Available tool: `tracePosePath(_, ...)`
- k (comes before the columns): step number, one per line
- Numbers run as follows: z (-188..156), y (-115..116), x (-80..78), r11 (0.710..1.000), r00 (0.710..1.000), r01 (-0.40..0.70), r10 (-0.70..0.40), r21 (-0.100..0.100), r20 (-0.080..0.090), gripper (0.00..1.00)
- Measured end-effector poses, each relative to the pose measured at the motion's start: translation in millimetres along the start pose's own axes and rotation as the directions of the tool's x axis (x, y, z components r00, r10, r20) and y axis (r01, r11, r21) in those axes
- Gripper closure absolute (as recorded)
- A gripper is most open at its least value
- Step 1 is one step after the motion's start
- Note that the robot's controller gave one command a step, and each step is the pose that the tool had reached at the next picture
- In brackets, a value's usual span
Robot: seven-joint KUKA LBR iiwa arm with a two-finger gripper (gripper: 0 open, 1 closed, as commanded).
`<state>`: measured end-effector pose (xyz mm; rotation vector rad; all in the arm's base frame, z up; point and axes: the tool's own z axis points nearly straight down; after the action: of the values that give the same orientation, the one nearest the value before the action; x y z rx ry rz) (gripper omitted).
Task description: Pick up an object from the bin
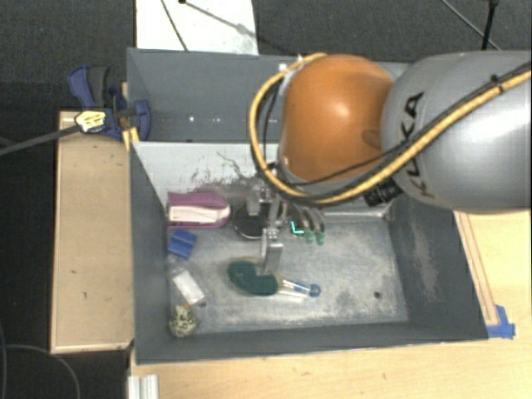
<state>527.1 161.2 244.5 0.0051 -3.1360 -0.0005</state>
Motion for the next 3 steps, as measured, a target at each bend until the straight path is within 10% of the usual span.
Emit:
tracePosePath(1,90,-21,28.1,0.998,0.998,0.057,-0.057,0.002,-0.002,0.00)
tracePosePath(2,174,-32,22.4,0.999,0.999,0.032,-0.032,-0.002,0.010,0.00)
tracePosePath(3,171,-32,23.3,1.000,1.000,0.026,-0.026,-0.001,0.008,1.00)
